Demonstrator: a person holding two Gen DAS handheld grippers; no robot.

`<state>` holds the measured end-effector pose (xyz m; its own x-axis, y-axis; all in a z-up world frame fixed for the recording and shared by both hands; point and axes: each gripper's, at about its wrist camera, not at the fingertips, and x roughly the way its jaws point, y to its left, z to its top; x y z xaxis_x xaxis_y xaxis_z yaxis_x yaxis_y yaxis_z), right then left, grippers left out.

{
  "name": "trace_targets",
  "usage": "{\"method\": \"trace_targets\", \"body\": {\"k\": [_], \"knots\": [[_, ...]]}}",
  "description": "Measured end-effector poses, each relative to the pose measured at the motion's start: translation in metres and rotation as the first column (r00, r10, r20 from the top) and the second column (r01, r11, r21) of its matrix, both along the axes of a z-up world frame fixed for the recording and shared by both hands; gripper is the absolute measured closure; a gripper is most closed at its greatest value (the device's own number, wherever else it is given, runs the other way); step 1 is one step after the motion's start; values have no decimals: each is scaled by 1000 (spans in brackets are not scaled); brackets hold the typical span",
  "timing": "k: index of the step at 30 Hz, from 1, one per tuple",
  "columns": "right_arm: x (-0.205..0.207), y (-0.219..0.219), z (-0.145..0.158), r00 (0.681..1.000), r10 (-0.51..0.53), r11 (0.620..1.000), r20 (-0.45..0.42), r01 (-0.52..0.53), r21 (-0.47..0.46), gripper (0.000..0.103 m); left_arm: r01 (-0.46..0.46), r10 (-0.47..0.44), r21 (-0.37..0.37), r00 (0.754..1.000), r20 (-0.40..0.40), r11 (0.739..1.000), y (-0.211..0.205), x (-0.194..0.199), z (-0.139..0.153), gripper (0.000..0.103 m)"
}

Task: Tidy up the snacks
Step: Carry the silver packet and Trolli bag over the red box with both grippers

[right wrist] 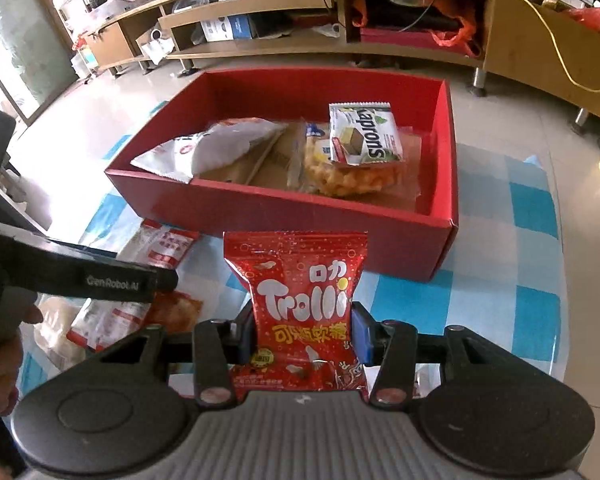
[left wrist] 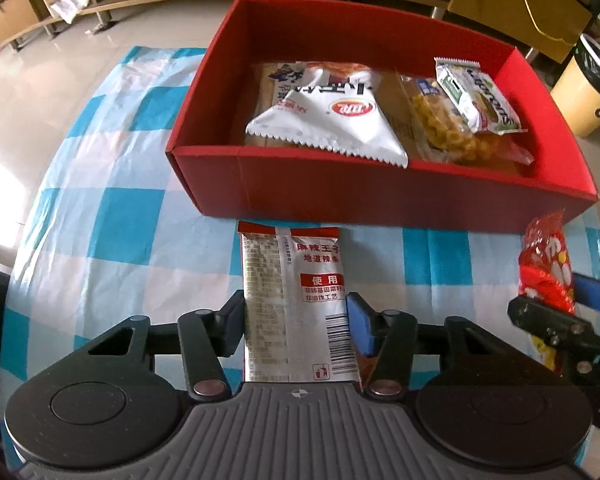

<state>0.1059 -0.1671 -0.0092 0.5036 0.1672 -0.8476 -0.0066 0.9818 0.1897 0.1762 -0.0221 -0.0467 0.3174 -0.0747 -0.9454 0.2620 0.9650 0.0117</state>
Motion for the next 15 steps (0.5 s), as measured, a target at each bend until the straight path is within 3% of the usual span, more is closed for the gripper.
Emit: {"method": "trace_targets", "body": {"k": [15], "knots": [[-2, 2, 16, 998, 2, 1000, 55, -2, 1, 60, 56, -54, -22, 995, 84, 998, -8, -22, 35, 47]]}}
